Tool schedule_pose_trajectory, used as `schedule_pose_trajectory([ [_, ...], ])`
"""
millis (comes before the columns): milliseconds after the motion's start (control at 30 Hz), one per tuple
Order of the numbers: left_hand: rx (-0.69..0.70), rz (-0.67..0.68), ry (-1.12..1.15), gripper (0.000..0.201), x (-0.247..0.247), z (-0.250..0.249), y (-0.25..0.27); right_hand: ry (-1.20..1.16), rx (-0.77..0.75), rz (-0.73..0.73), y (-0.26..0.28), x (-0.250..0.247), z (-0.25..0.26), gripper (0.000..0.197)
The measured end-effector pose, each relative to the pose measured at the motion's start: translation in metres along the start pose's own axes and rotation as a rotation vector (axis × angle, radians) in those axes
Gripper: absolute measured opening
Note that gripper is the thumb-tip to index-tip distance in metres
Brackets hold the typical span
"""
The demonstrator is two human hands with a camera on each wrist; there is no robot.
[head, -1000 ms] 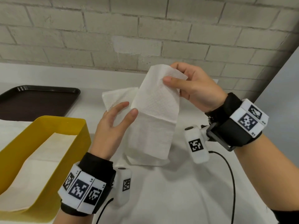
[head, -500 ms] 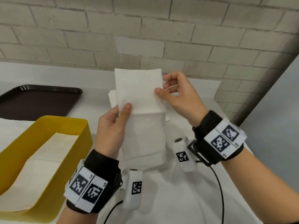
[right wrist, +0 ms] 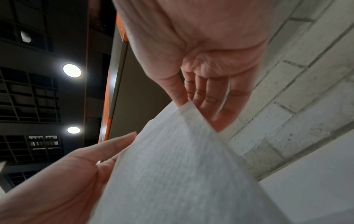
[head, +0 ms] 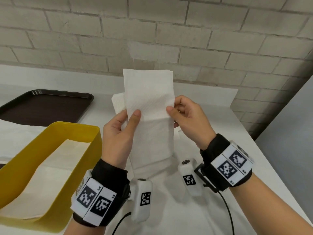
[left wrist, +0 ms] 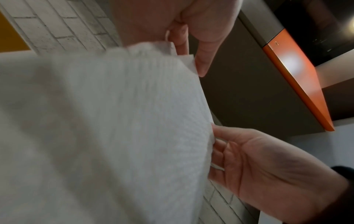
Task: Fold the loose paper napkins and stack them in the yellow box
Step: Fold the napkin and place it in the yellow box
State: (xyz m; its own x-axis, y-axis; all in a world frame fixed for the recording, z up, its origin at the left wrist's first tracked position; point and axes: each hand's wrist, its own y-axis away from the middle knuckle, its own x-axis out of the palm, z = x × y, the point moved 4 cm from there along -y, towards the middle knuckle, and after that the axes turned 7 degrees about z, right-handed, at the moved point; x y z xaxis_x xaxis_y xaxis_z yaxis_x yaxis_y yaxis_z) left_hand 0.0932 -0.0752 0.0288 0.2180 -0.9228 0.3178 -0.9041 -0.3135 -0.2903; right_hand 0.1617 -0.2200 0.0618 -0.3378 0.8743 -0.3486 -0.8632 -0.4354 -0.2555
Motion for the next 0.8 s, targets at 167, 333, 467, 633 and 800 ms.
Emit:
schedule_pose_trajectory([
  [167, 0.035, -0.026, -0.015, 0.026, -0.004, -0.004, -0.001, 0.055, 0.002, 0.062, 0.001, -0.001, 0.000, 0.017],
  [333, 0.037, -0.032, -0.006, 0.022, -0.001, -0.003, 0.001, 0.085, 0.023, 0.117, 0.004, 0.014, -0.001, 0.018],
  [467, 0.066, -0.076, -0.018, 0.018, -0.002, -0.006, 0.002, 0.050, 0.049, 0.117, 0.007, 0.018, -0.004, 0.019],
  [633, 0.086, -0.077, 0.025, 0.020, 0.002, -0.010, 0.002, 0.003, 0.008, 0.272, 0.012, 0.028, 0.000, 0.026],
  [800, 0.112, -0.106, -0.025, 0.039, 0.003, -0.009, 0.006, 0.037, -0.020, 0.415, 0.018, 0.034, 0.000, 0.062],
])
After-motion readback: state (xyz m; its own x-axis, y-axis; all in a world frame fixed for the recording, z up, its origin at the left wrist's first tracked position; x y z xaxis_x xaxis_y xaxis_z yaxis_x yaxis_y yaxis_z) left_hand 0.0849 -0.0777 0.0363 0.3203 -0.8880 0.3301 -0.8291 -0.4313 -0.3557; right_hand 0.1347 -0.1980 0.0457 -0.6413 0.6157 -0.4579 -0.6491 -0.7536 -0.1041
